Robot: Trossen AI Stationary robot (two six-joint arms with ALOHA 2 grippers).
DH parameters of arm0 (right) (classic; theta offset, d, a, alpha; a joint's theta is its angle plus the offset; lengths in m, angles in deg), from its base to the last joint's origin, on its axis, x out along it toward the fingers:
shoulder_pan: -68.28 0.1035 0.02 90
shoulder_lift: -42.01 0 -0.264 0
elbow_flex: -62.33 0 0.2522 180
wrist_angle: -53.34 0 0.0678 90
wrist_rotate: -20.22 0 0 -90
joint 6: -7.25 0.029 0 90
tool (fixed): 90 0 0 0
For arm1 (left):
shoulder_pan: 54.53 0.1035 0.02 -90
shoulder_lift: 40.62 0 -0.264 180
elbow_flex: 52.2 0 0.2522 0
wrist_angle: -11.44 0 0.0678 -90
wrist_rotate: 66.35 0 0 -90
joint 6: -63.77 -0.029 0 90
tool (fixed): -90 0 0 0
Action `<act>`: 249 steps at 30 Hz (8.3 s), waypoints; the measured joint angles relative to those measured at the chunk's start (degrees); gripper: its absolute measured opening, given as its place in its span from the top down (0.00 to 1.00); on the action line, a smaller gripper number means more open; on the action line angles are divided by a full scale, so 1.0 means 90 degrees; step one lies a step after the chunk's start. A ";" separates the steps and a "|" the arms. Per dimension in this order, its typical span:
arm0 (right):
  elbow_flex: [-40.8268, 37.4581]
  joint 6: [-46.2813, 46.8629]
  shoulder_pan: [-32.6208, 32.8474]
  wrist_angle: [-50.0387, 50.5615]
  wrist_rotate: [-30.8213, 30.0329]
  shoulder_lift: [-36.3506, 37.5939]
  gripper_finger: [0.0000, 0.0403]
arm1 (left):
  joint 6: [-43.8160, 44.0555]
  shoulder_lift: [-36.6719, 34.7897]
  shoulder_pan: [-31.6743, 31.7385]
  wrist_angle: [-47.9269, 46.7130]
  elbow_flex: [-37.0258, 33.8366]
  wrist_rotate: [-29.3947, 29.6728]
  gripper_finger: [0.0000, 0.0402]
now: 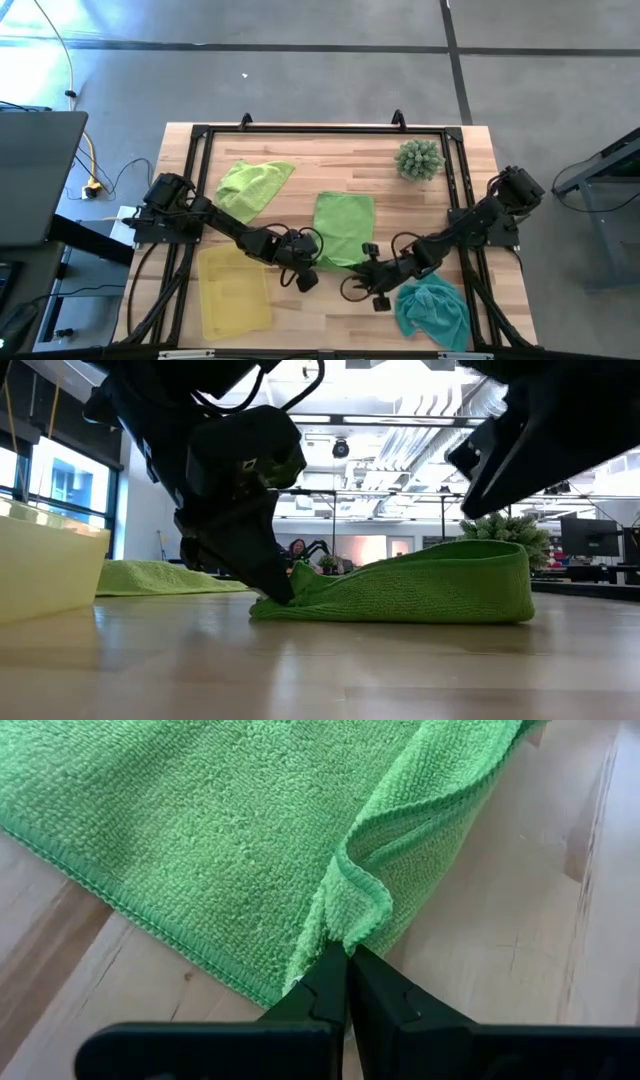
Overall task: Roll microfiber towels into tight, uniform cylinder then place into a basket
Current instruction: Roll the green microfiber towel
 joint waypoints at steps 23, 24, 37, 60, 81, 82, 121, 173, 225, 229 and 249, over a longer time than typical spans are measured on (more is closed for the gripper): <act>-0.0260 0.0089 -0.0318 0.0219 0.0300 -0.0354 0.80 | 0.0064 0.0000 0.0084 -0.0002 0.0000 -0.0046 1.00; -0.0257 0.0087 -0.0318 0.0294 0.0204 -0.0302 0.80 | 0.0089 0.0000 0.0105 -0.0002 0.0000 -0.0047 1.00; -0.0257 -0.0080 -0.0566 0.1116 -0.0514 -0.0322 0.79 | 0.0102 0.0002 0.0158 0.0127 -0.0002 -0.0046 1.00; -0.0233 0.0333 -0.0558 0.1276 -0.0385 -0.0663 0.61 | -0.2239 -0.1117 0.0551 -0.0627 0.0003 0.0049 0.71; -0.0252 0.0642 -0.0558 0.1227 -0.0344 -0.0676 0.61 | -0.4880 -0.0126 0.0350 0.0424 -0.0002 -0.0402 0.59; -0.0252 0.0643 -0.0558 0.1227 -0.0341 -0.0676 0.61 | -0.4933 -0.0126 0.0364 0.0339 -0.0002 -0.0359 0.58; -0.0277 -0.0575 -0.0058 0.0963 -0.0399 0.0554 0.61 | -0.3885 -0.0075 0.0660 -0.0576 0.0002 -0.0335 0.96; -0.0277 0.1965 -0.1539 0.0966 0.0822 -0.0161 1.00 | -0.1426 -0.0410 0.0699 -0.0891 -0.0015 -0.2383 0.96; -0.0255 0.1685 -0.2270 0.0921 0.0987 -0.0555 1.00 | -0.3853 -0.0447 0.0579 -0.0828 -0.0004 -0.0091 0.75; -0.0255 0.1420 -0.2270 0.0900 0.0987 -0.0555 0.99 | -0.3729 -0.0261 0.0662 -0.0987 0.0004 -0.0092 0.75; -0.0270 -0.1524 -0.1488 0.0577 0.0525 0.0740 0.74 | -0.3348 -0.0097 0.0702 -0.0954 0.0009 -0.0323 0.75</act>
